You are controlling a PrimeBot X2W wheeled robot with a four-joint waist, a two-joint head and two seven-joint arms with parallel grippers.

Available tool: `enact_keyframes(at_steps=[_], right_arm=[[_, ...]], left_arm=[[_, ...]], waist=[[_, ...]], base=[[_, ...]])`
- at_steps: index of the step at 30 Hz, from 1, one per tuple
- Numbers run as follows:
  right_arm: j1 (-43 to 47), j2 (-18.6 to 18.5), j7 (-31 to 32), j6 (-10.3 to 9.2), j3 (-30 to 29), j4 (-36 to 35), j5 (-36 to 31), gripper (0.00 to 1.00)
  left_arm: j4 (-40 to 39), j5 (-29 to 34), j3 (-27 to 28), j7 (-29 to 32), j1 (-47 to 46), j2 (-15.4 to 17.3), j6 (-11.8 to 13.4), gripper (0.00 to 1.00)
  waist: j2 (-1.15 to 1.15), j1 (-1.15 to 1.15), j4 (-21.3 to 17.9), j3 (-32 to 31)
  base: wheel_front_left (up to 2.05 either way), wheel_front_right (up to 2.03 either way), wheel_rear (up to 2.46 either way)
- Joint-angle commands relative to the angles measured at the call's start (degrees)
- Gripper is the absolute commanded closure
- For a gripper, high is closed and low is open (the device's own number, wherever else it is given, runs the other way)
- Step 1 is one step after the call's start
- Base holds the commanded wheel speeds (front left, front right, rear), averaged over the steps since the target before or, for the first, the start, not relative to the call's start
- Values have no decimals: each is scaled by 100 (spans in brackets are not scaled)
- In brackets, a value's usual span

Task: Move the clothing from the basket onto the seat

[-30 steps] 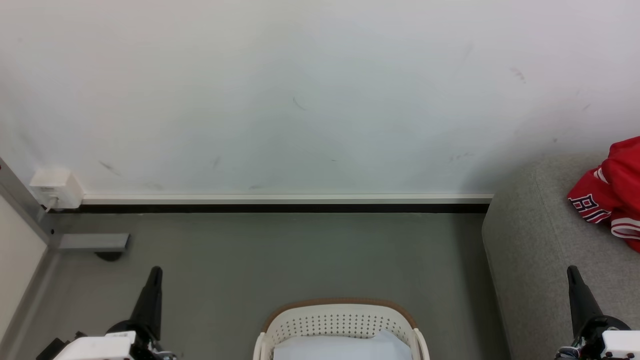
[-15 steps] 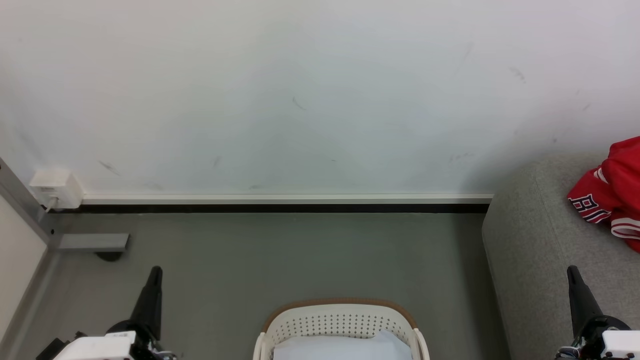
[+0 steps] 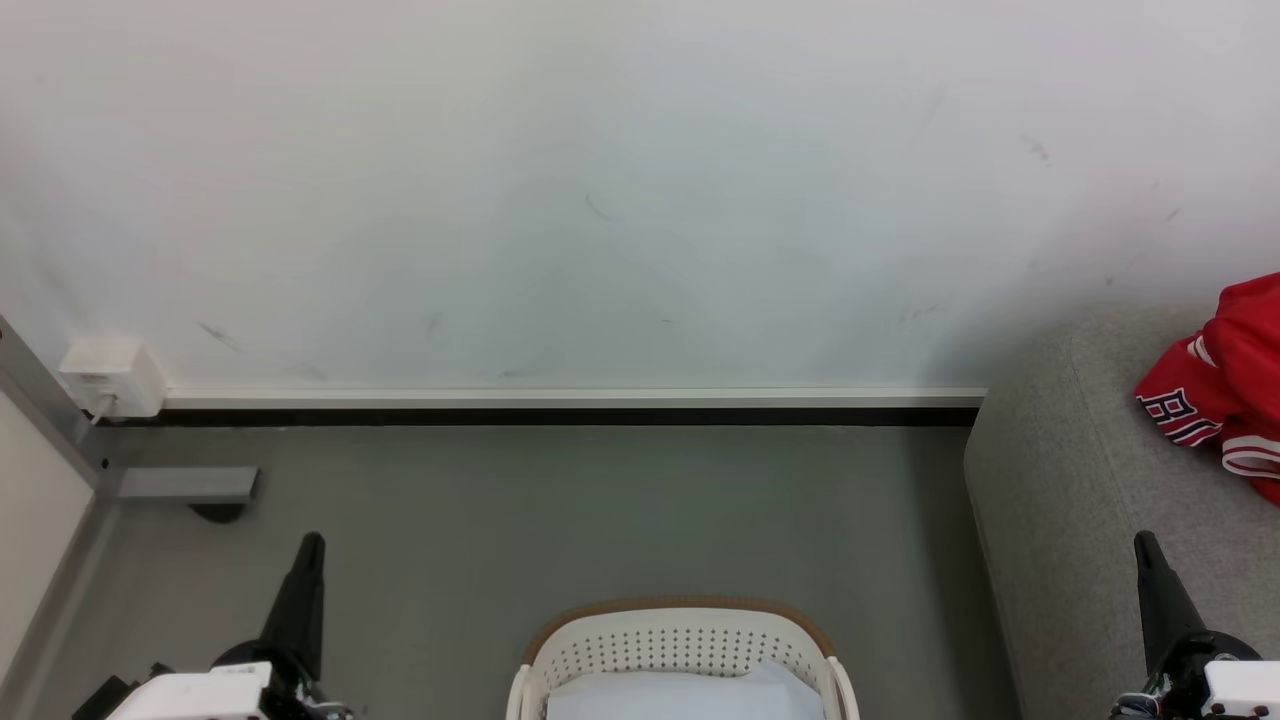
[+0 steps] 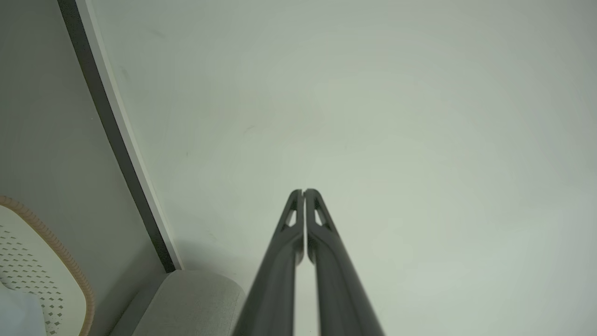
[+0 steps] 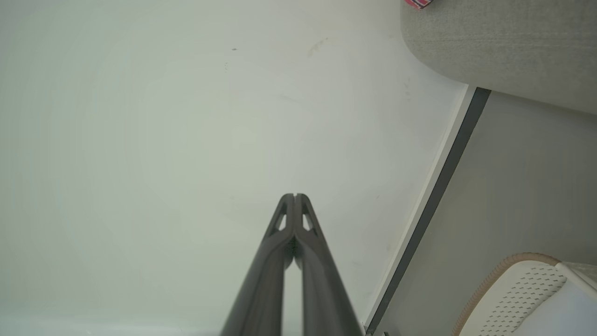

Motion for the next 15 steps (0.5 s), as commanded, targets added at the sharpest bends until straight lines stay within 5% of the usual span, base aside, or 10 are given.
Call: enact_keyframes(at_steps=[1,15], right_arm=[[-67,-36,15,-12,-20,-23,12,100],[-68,-36,14,-12,-20,-23,12,100]], left_arm=[[-13,-74,11,24,-40,31,-36,100],[-14,-74,10,24,-39,31,-36,100]], waist=[[0,0,0,0],[0,0,0,0]], base=[[0,0,0],[0,0,0]])
